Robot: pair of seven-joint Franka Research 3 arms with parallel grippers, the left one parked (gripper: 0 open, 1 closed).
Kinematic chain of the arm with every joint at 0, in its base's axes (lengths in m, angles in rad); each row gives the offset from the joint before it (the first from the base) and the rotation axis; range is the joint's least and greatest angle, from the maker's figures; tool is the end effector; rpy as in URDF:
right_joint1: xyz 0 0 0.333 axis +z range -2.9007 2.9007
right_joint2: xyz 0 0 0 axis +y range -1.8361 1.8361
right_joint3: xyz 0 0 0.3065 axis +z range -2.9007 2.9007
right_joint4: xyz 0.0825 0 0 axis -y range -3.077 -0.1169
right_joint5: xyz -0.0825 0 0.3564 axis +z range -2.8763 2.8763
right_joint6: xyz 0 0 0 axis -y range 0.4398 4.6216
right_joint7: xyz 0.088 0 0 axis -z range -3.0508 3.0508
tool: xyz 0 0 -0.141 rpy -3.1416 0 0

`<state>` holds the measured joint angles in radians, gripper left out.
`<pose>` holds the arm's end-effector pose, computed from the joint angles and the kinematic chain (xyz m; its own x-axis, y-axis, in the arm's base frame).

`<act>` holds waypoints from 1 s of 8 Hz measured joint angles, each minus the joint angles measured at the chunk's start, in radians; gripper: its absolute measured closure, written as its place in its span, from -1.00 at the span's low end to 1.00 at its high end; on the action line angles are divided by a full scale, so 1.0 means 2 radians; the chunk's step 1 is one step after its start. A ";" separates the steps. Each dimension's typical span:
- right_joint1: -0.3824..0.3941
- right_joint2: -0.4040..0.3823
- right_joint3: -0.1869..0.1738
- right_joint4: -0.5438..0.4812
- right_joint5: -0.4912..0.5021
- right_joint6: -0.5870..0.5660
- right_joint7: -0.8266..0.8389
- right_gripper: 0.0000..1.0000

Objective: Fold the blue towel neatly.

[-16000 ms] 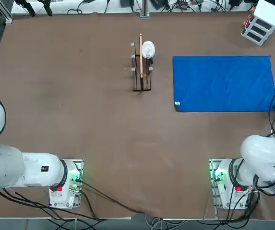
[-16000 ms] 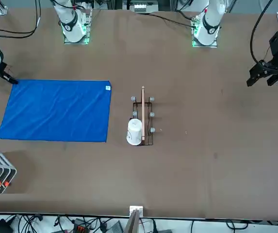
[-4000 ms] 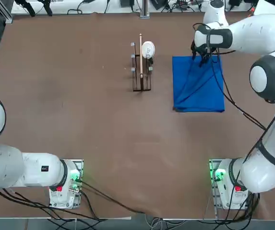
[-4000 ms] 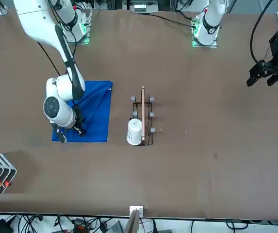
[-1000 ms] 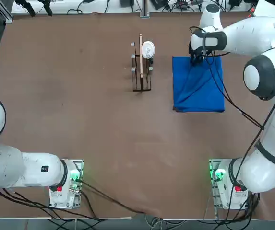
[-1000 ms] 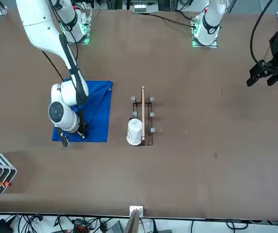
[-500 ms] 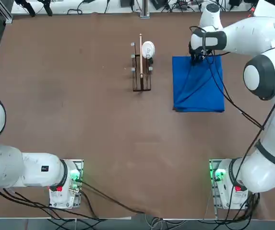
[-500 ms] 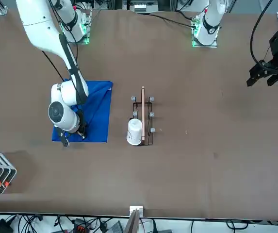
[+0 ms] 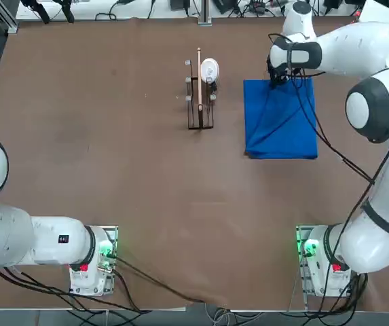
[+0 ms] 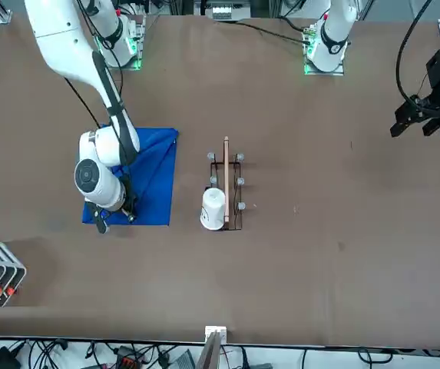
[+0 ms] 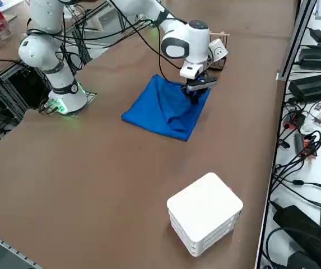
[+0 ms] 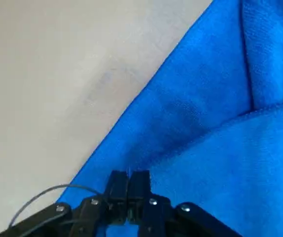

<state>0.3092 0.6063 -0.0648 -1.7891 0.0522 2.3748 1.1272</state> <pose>0.6106 0.1562 0.1901 0.6140 -0.7893 -0.0068 -0.7891 -0.6140 0.0177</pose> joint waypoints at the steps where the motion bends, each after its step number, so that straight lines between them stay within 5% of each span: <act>1: 0.001 -0.001 0.000 0.001 0.000 0.000 0.000 0.96; 8: 0.036 -0.005 0.004 0.063 0.000 -0.044 0.001 0.96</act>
<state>0.3817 0.5958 -0.0574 -1.6632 0.0530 2.2877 1.1293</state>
